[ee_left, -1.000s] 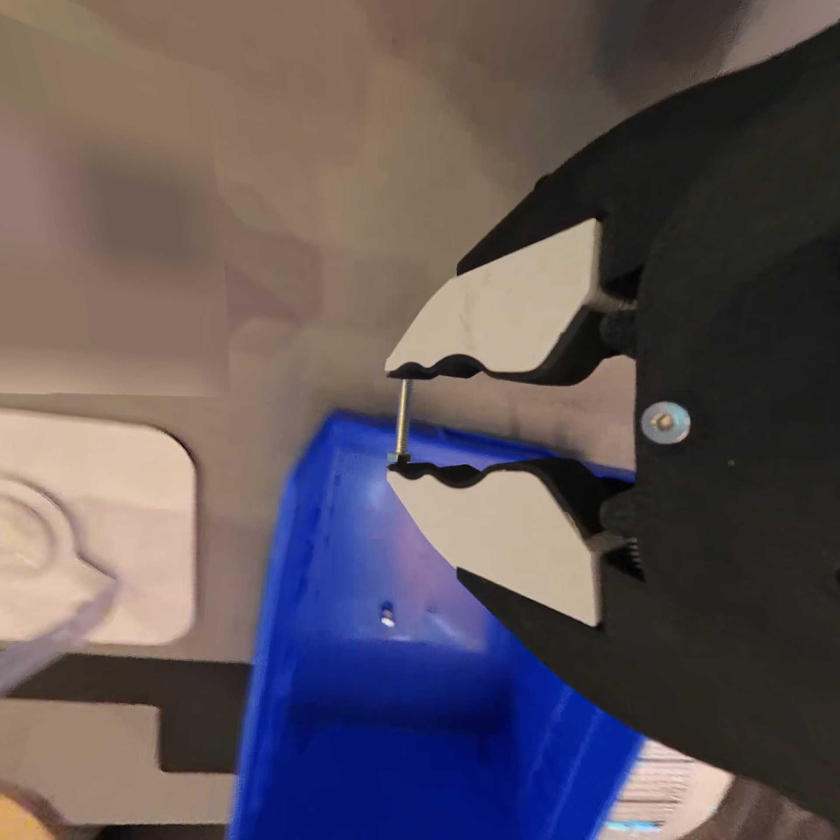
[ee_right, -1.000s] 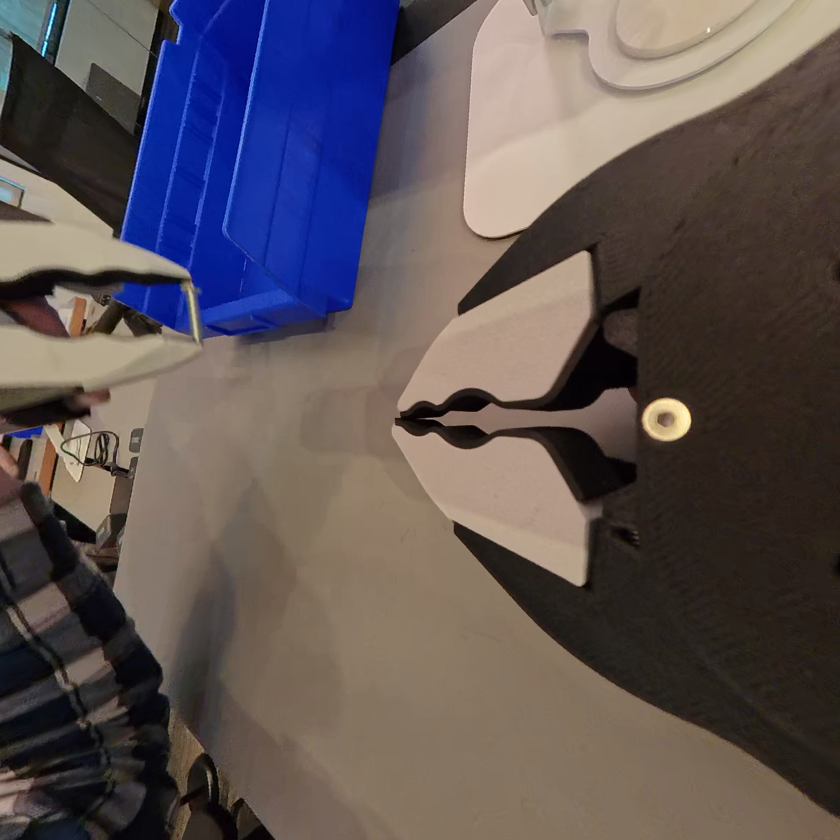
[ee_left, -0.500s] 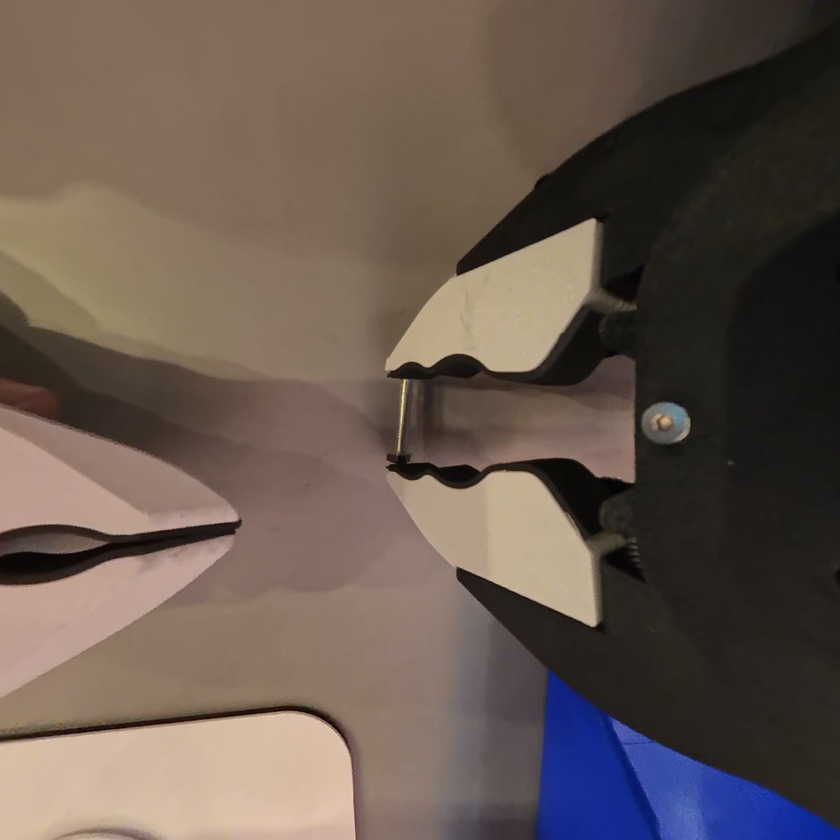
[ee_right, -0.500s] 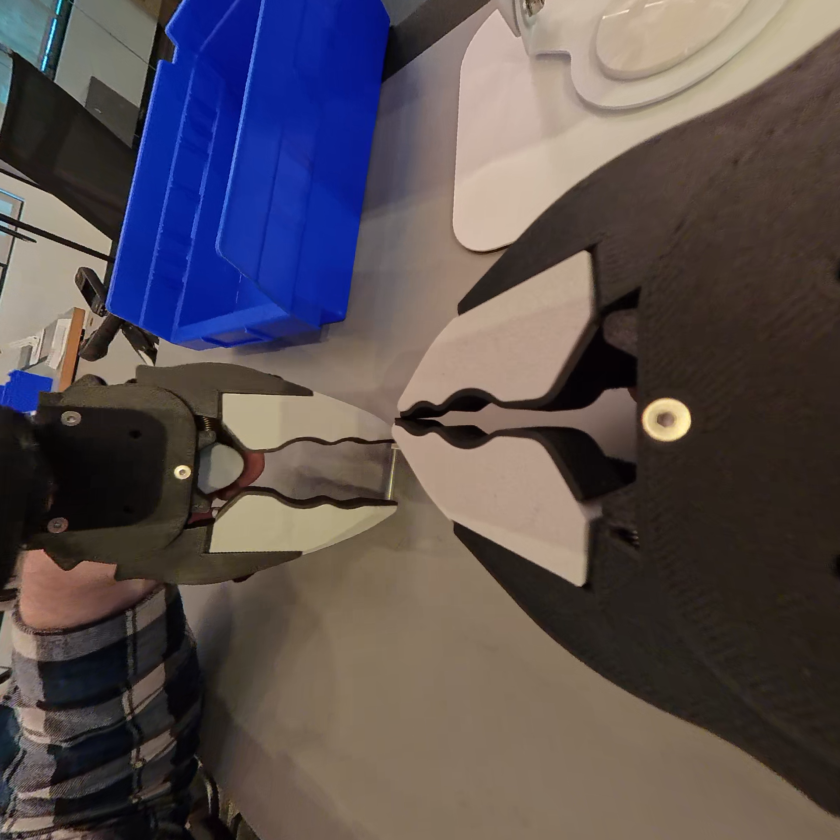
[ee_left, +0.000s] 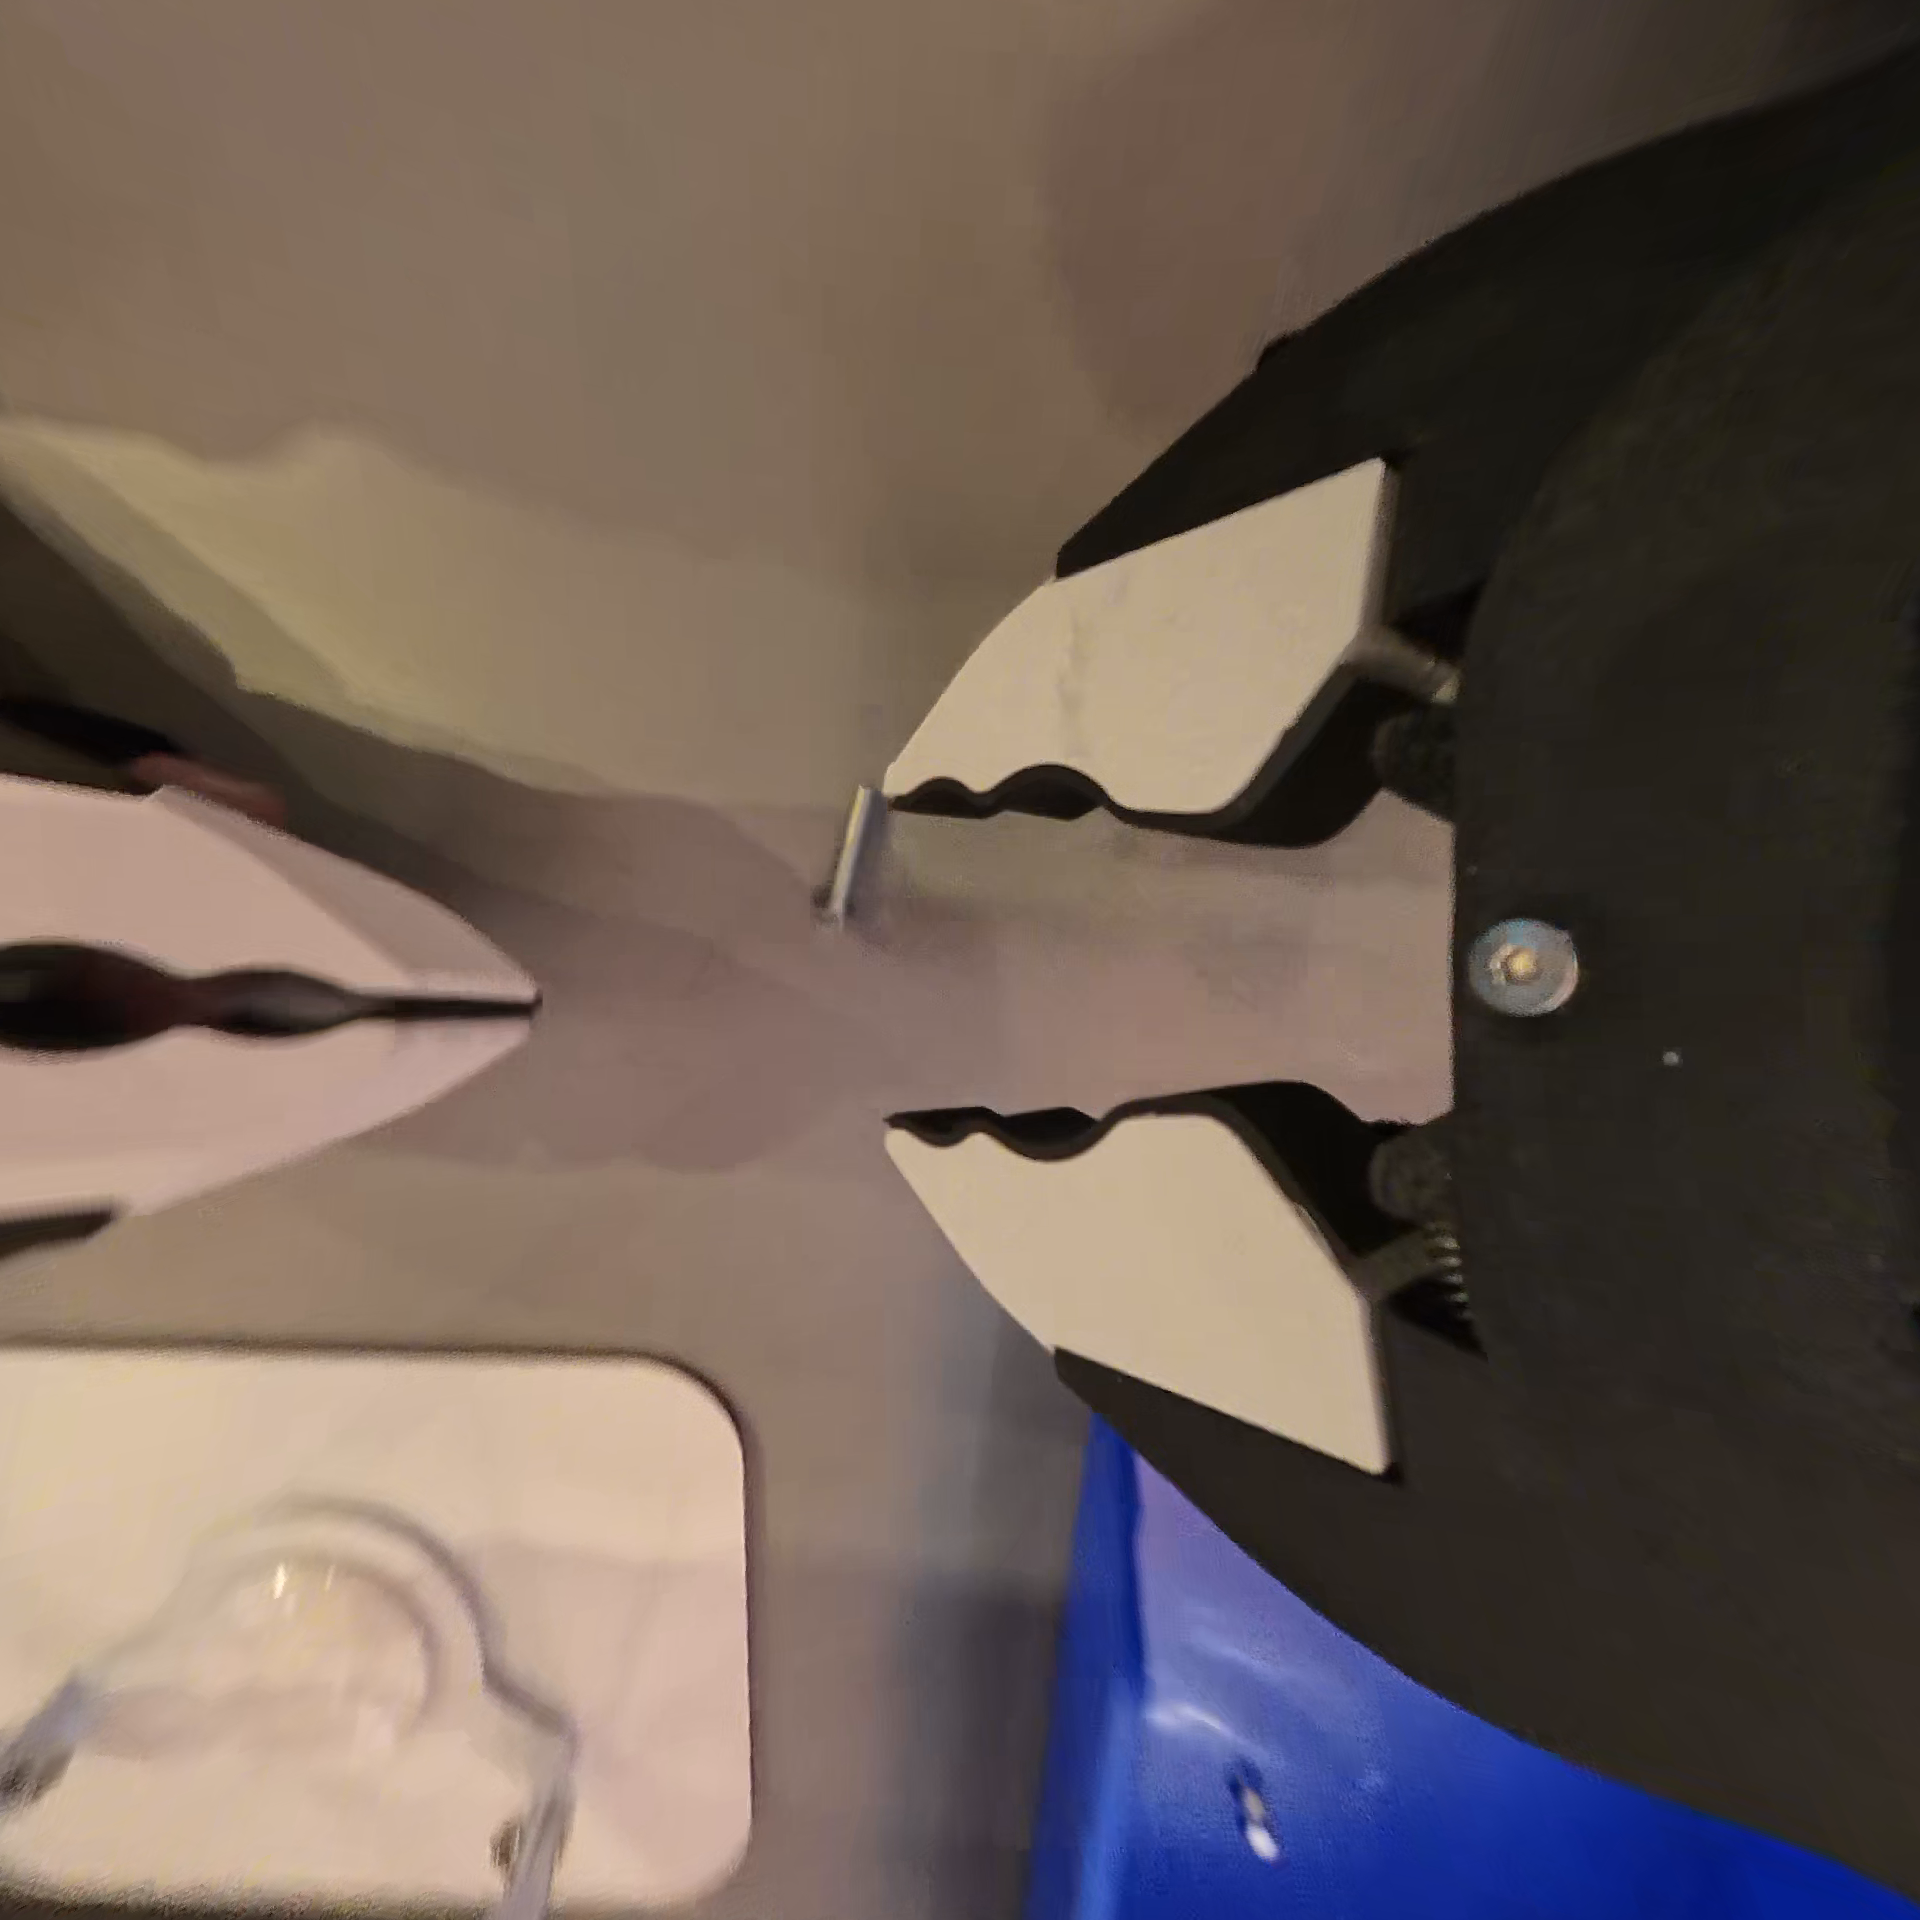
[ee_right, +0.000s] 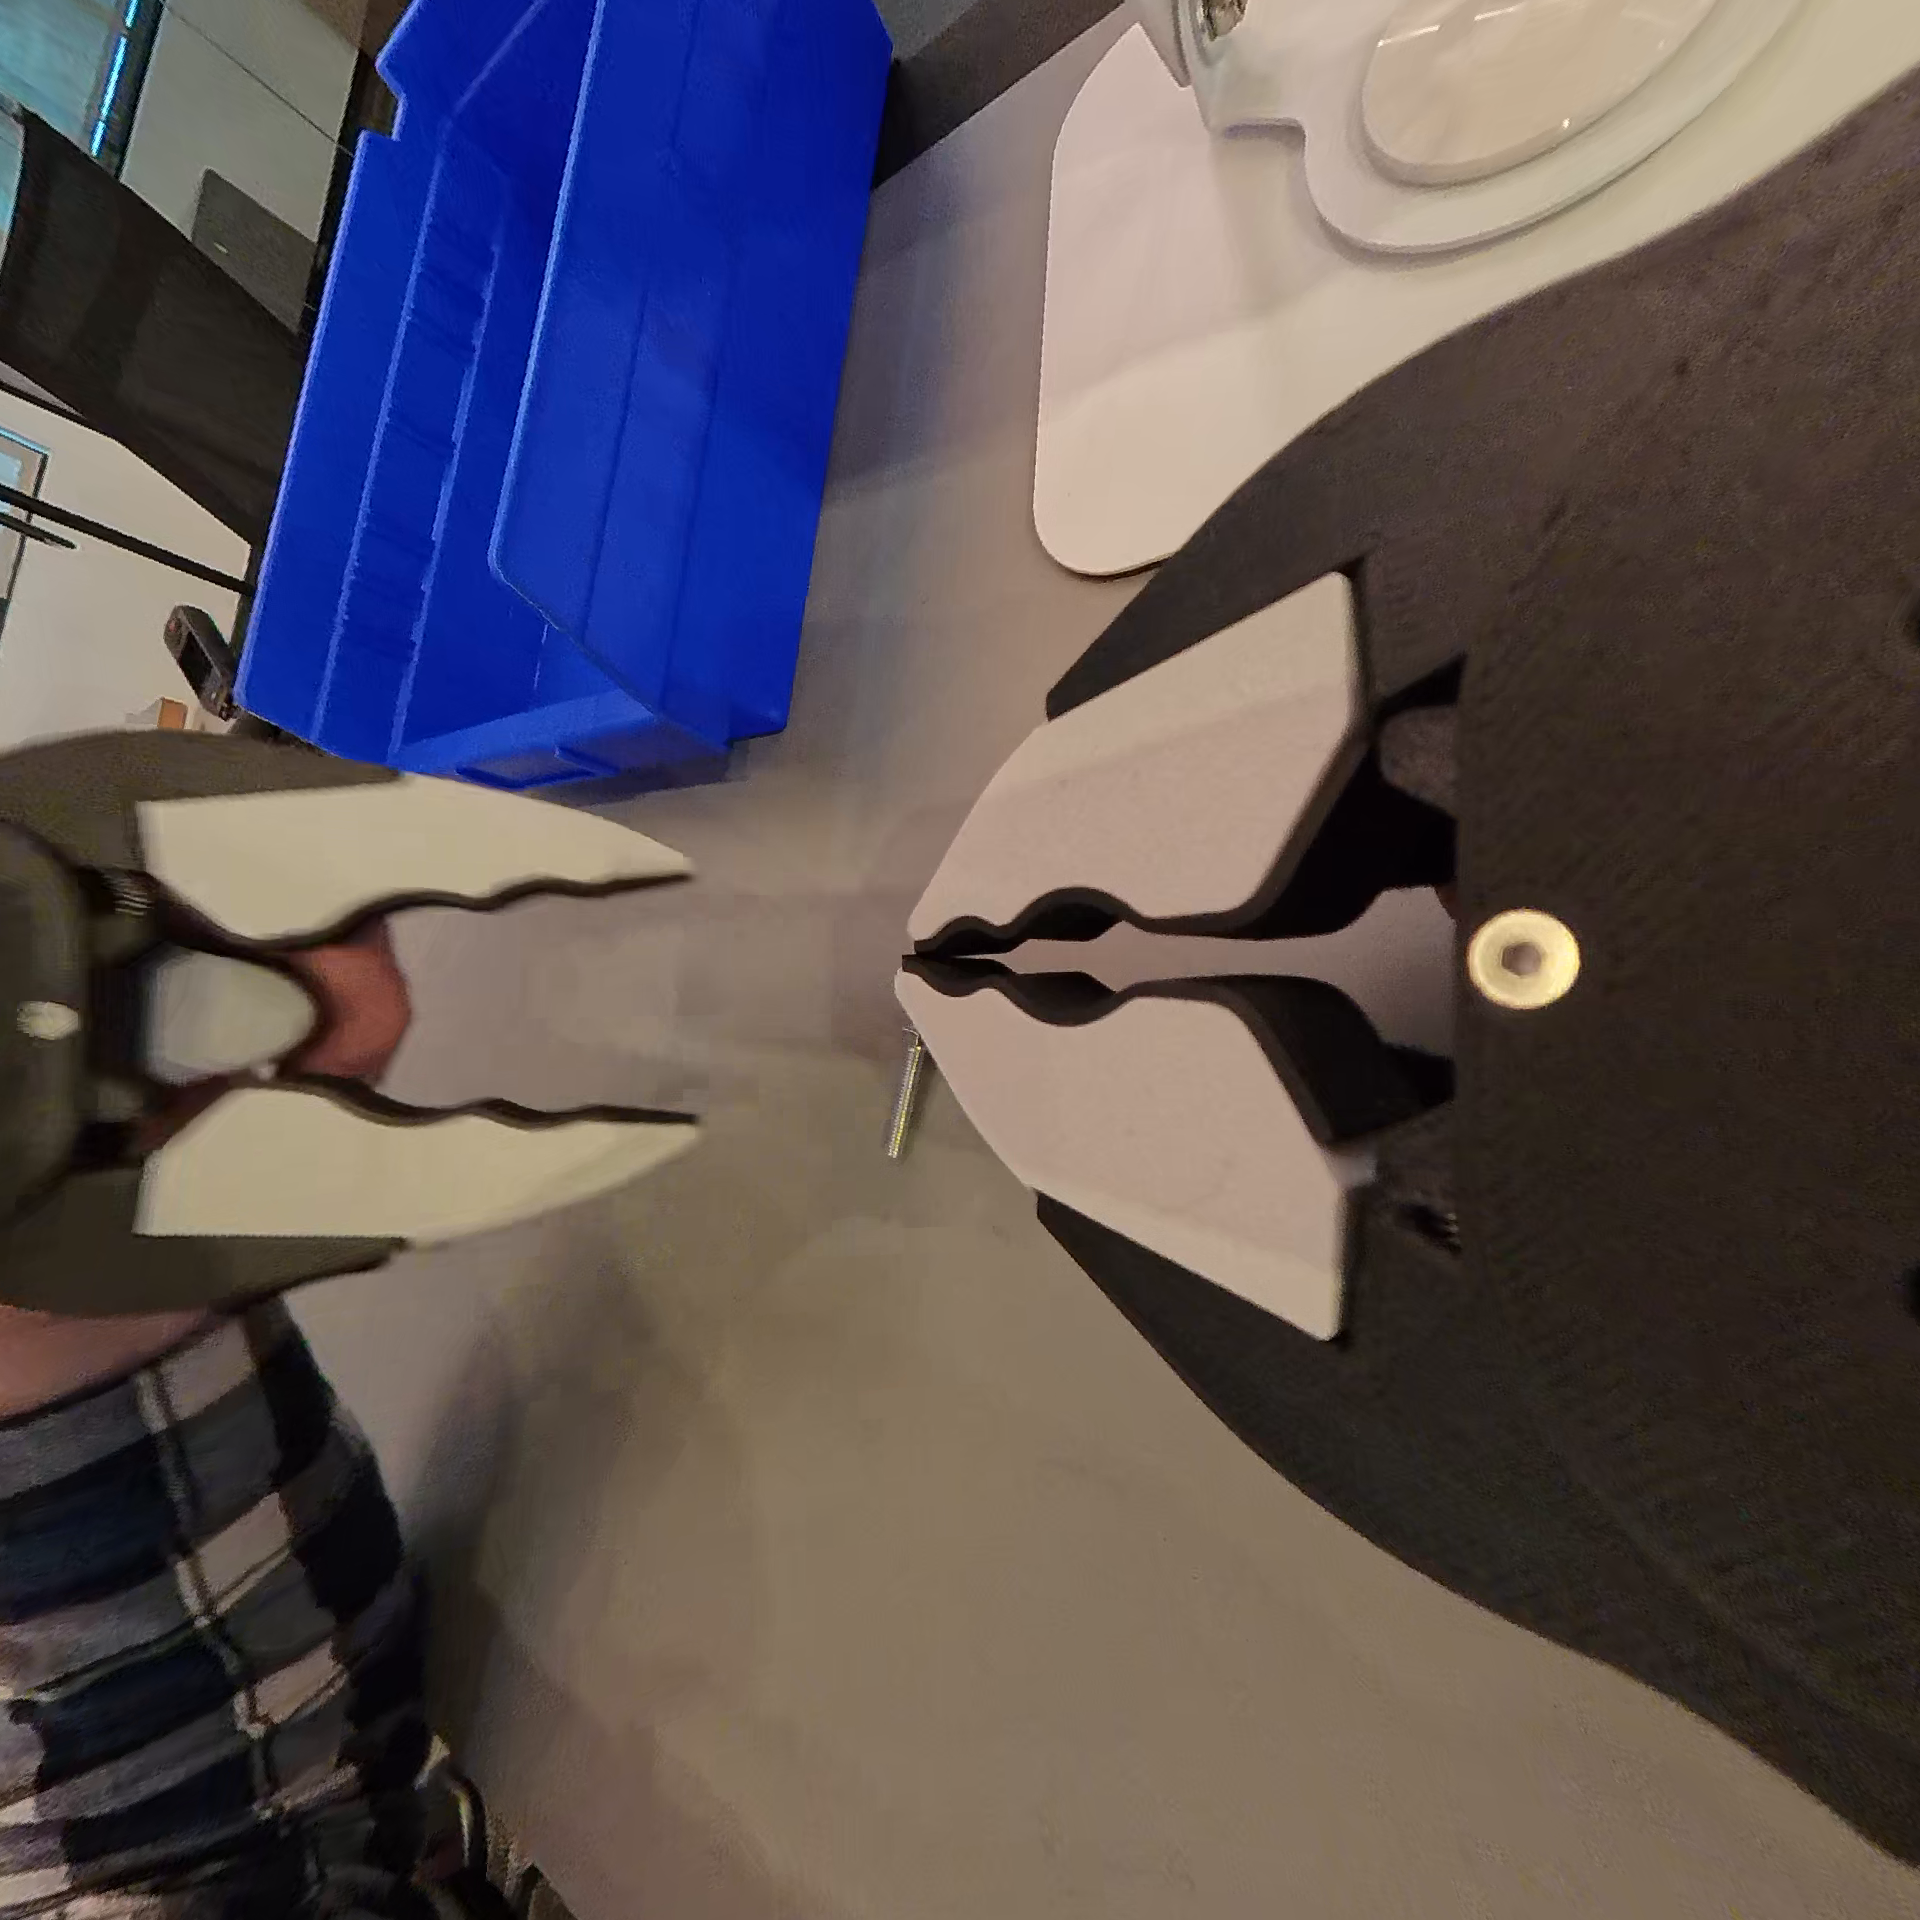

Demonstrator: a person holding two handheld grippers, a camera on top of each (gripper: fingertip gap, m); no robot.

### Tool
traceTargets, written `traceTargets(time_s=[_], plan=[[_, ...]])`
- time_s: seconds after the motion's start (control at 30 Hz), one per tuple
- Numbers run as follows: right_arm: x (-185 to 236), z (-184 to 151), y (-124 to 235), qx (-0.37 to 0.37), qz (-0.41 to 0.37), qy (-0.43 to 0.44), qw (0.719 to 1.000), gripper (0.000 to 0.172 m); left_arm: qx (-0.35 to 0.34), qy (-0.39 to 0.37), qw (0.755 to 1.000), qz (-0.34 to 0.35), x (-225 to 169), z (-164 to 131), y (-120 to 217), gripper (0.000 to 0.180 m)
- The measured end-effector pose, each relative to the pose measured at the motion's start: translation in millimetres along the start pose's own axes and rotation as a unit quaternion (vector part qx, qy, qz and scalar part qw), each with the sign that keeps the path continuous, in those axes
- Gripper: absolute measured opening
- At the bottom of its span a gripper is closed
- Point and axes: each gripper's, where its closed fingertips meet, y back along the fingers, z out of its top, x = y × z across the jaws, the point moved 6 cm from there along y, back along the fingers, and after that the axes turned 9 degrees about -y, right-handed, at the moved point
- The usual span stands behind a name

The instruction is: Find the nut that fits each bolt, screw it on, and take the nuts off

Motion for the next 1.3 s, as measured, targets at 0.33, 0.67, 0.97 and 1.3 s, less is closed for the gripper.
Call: traceTargets(time_s=[0.33, 0.67, 0.97, 1.3], plan=[[1, -1, -1, 0.004, -0.001, 0.002, 1.000, 0.000, 0.004, 0.059, 0.984, 0.167, 92, -28, 76, 0.044], [1, -1, -1, 0.004, 0.003, 0.002, 1.000, 0.000, 0.162, 0.020, 0.982, 0.099, 186, -102, 22, 0.034], [1, -1, -1, 0.003, 0.005, 0.001, 1.000, 0.000, 0.228, 0.018, 0.972, 0.055, 210, -128, -15, 0.031], [1, -1, -1, 0.003, 0.006, 0.002, 1.000, 0.000, 0.240, 0.039, 0.970, 0.015, 209, -133, -24, 0.005]])
